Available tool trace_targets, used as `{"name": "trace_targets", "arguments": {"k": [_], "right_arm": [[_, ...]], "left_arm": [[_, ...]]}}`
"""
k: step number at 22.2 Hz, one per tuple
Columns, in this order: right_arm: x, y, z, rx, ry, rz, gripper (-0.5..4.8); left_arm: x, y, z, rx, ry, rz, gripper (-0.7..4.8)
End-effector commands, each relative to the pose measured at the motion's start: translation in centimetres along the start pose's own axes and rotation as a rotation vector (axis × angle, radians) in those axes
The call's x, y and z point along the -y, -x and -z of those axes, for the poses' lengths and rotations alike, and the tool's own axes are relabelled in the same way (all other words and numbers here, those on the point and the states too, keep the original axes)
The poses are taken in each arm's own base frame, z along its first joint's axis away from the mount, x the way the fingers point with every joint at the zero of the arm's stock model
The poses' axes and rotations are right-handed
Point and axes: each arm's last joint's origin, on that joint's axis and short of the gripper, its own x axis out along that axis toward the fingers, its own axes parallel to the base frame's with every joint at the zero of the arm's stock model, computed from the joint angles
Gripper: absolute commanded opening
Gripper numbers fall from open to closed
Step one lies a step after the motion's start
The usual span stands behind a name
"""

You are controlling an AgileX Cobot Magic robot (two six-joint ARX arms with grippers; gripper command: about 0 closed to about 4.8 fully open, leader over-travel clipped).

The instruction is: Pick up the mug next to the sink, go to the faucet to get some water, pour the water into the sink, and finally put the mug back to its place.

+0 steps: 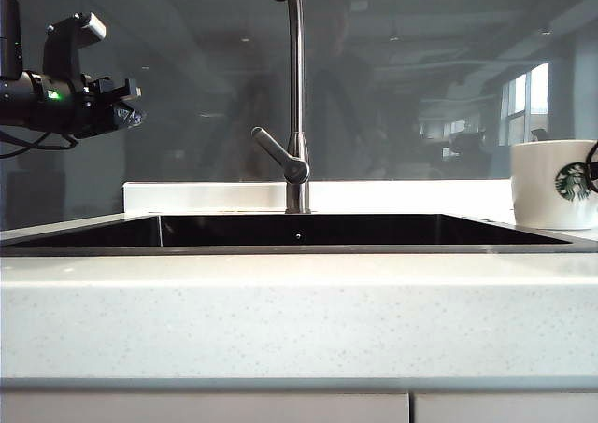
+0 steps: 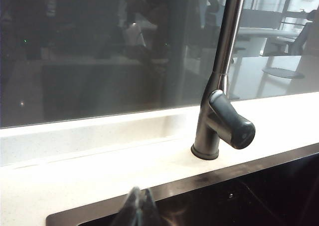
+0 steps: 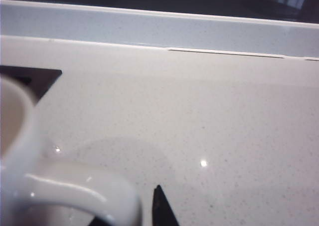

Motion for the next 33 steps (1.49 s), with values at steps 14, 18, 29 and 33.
{"name": "trace_targets", "arguments": {"k": [14, 18, 29, 33], "right_arm": [[-2.4, -1.0, -5.4, 0.181, -0.092, -0.212, -0.01], [-7.7, -3.1, -11.4, 0.125, -0.094, -0.393, -0.01], [-19.4, -5.2, -20.6, 0.154, 0.049, -0.524, -0.02], [-21.1, -7.8, -21.6, 0.185, 0.041, -0.508, -0.02]], "left_arm": [[-1.7, -4.0, 1.8, 0.001, 0.008, 0.142, -0.01], [-3.5, -9.3, 3.0, 0.061, 0.11, 0.264, 1.6], [-2.0, -18.4, 3.1, 0.134, 0.09, 0.565, 1.88], [-1.5, -18.5, 3.1, 0.126, 0.095, 0.588, 1.88]]}}
